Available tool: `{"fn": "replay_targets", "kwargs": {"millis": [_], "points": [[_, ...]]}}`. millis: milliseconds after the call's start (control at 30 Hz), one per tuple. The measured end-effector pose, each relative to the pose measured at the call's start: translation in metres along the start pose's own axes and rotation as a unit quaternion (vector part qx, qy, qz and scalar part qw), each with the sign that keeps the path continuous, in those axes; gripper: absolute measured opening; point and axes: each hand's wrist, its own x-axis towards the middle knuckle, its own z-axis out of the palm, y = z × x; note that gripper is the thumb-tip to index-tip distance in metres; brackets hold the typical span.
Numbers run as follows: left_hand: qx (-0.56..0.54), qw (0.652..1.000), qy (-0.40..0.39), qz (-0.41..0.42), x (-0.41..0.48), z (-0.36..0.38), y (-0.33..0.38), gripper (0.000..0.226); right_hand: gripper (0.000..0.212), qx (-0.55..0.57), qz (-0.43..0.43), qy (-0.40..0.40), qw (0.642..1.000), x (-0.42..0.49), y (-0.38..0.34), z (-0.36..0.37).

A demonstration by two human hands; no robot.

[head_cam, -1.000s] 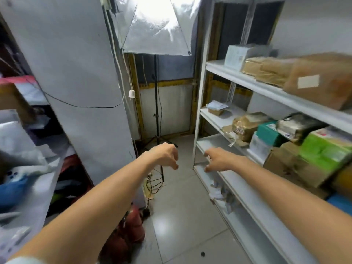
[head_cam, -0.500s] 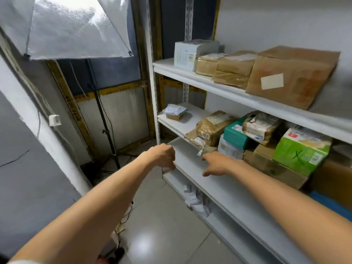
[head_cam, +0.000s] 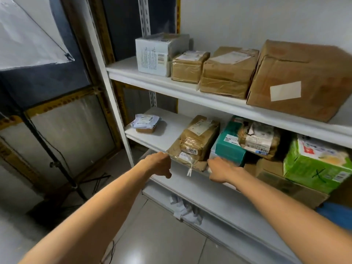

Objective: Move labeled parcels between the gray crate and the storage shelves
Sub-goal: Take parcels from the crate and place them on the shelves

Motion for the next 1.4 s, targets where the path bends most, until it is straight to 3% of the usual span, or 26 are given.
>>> {"fn": "replay_targets", "kwargs": {"millis": [433, 600, 800, 1000, 1167, 1267, 1400], "points": [[0.046, 0.998, 0.003, 0.045, 0.128, -0.045, -0.022, 0.038, 0.031, 0.149, 0.079, 0.043, 0.985, 0.086, 0.010, -0.016], [0.054, 0.995, -0.016, 0.079, 0.172, -0.048, -0.027, 0.041, 0.033, 0.277, 0.136, 0.063, 0.949, 0.113, 0.009, -0.014], [0.071, 0.989, -0.021, 0.130, 0.220, -0.051, -0.030, 0.039, 0.047, 0.347, 0.200, 0.069, 0.914, 0.144, -0.001, -0.015], [-0.085, 0.990, 0.014, 0.111, 0.257, -0.044, -0.034, 0.043, 0.063, 0.394, 0.261, 0.092, 0.877, 0.175, -0.008, -0.005], [-0.259, 0.961, -0.020, 0.093, 0.272, -0.029, -0.034, 0.059, 0.046, 0.428, 0.280, 0.077, 0.856, 0.191, -0.009, 0.001], [-0.344, 0.931, -0.083, 0.087, 0.287, -0.015, -0.040, 0.049, 0.054, 0.455, 0.307, 0.062, 0.834, 0.209, -0.008, 0.008], [-0.437, 0.891, -0.102, 0.072, 0.305, 0.002, -0.051, 0.061, 0.083, 0.481, 0.374, 0.087, 0.788, 0.226, -0.010, 0.011]]}}
